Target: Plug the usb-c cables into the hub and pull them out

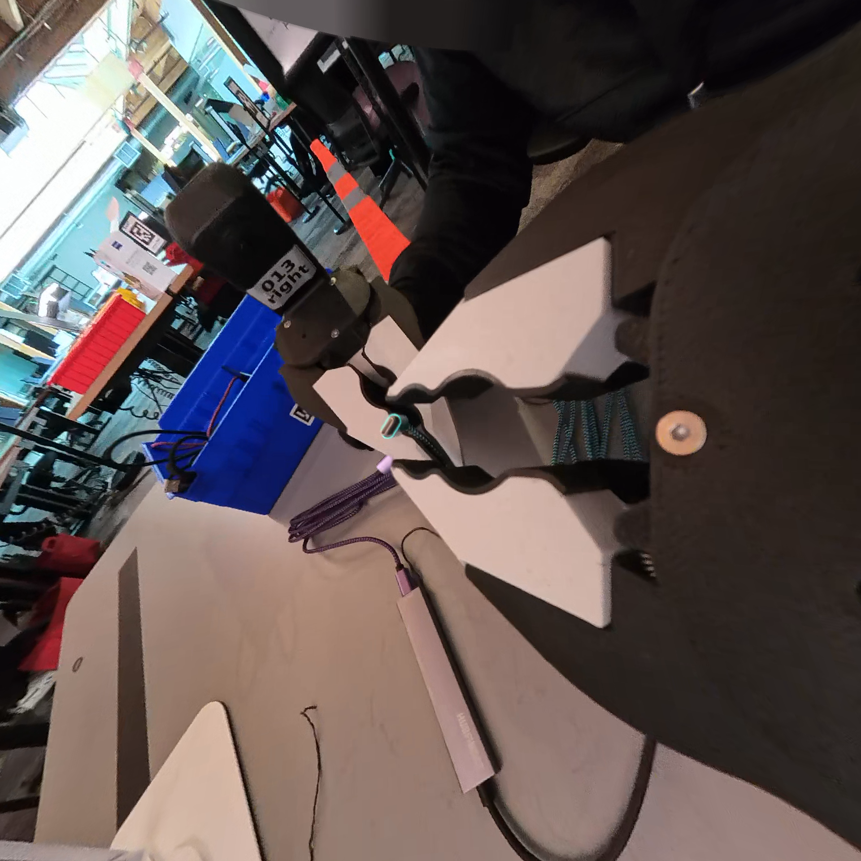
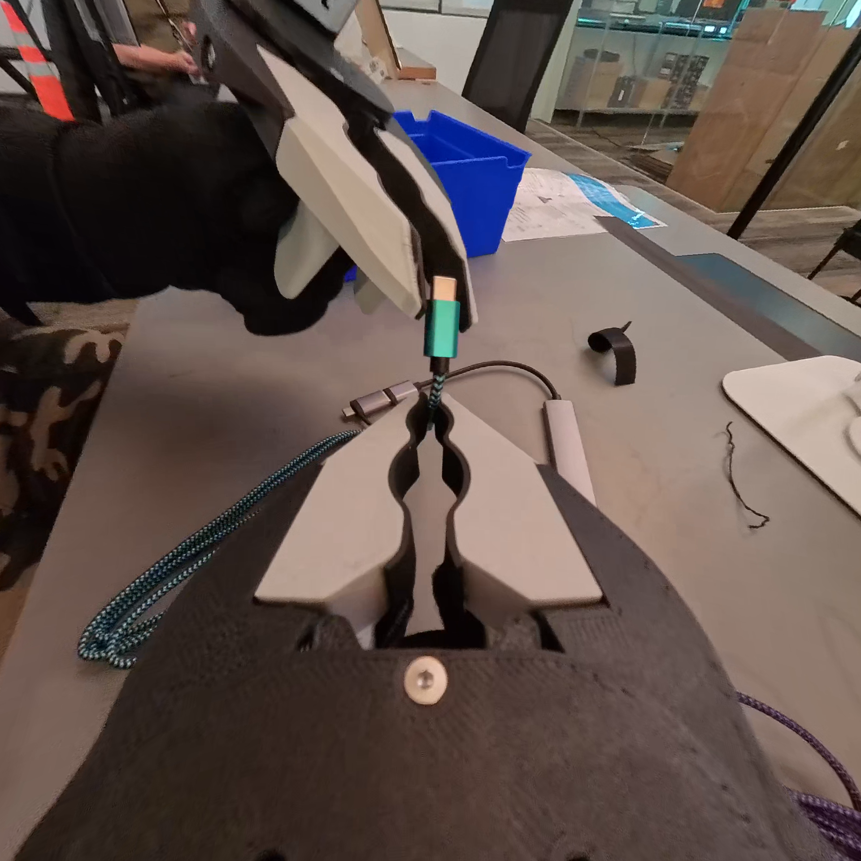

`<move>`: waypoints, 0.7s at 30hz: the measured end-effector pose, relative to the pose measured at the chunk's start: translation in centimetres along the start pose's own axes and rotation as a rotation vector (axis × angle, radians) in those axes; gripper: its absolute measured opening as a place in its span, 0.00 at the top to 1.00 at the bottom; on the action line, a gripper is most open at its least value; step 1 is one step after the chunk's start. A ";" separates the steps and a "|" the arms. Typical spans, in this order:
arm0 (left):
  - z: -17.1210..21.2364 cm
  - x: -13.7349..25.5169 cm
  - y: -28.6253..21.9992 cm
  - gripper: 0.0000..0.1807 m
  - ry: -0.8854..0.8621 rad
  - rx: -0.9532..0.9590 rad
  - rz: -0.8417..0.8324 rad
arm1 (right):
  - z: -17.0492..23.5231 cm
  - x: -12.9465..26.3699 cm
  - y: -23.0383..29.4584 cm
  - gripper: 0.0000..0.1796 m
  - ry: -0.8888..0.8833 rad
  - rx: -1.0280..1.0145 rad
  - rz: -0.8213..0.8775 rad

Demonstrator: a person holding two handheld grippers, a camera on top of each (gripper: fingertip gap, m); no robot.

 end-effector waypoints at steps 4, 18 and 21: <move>0.2 -0.3 -0.1 0.88 0.068 0.046 0.007 | 0.2 -0.4 0.3 1.00 0.038 0.045 0.024; 0.5 -0.4 0.5 0.97 0.008 0.183 0.058 | -0.1 -0.3 0.4 0.97 0.036 0.110 0.085; 0.8 -0.3 1.0 0.97 -0.094 0.288 0.135 | -0.8 0.5 -0.2 0.84 -0.055 0.076 0.130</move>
Point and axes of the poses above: each gripper's, where its closed fingertips meet, x back along the fingers, z out of its underside, y = z × x across the jaws, the point moved 9 cm from there along x, back along the fingers, and after that the axes turned 1 degree about -y, right-handed, at the moved point
